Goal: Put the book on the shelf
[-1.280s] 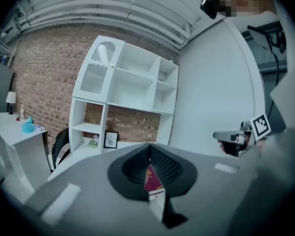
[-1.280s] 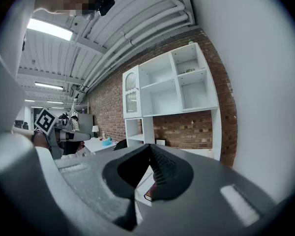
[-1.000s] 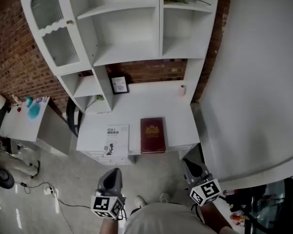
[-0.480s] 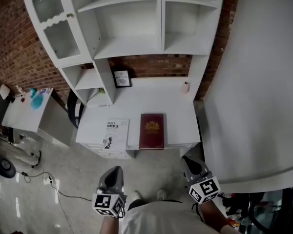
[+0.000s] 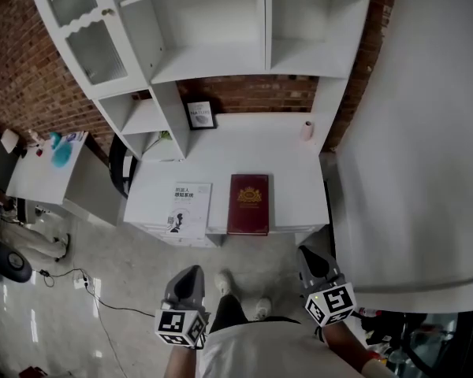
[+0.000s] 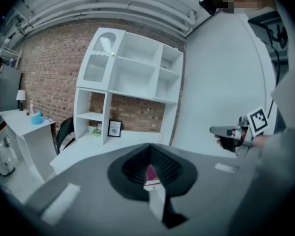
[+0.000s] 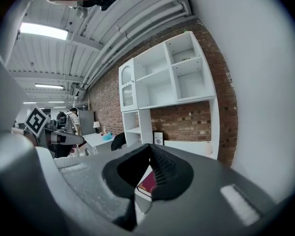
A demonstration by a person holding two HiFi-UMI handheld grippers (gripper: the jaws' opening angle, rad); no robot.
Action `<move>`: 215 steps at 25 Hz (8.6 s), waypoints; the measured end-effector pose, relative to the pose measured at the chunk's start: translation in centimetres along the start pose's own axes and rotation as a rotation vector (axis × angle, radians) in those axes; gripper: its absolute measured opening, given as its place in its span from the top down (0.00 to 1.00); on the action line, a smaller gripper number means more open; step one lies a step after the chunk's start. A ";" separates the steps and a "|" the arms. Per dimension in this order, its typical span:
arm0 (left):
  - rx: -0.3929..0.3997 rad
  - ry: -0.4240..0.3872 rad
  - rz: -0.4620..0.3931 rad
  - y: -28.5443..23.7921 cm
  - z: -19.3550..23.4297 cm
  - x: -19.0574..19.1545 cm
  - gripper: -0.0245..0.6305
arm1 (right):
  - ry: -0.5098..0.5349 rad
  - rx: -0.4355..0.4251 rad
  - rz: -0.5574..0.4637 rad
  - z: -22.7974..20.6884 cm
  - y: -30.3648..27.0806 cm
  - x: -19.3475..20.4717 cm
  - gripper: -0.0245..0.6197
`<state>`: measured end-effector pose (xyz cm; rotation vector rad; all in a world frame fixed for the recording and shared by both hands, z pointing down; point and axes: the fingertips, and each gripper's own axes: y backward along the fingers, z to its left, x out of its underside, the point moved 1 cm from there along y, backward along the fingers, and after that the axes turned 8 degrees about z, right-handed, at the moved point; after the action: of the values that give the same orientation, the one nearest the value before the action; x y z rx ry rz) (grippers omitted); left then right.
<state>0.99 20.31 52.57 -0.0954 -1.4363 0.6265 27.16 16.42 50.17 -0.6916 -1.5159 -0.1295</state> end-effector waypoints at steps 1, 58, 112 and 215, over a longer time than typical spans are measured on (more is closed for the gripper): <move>0.005 -0.001 0.005 -0.4 0.2 0.0 0.95 | -0.013 0.010 0.002 -0.2 -0.5 0.0 0.96; 0.524 0.800 0.801 -33.0 7.6 23.6 0.45 | -0.947 -0.393 0.716 -8.3 -26.2 28.5 0.46; 0.692 0.727 0.409 -22.2 3.0 -7.9 0.52 | -0.791 -1.003 0.639 -2.4 -23.7 -3.1 0.56; 0.290 0.232 -0.254 -20.9 25.1 -27.3 0.95 | -0.315 -0.437 -0.192 -0.4 -32.9 -24.8 0.96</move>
<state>-15.51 -17.25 41.16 0.2334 -1.0994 0.5862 9.20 -18.61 38.00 -0.9428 -1.8807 -0.5304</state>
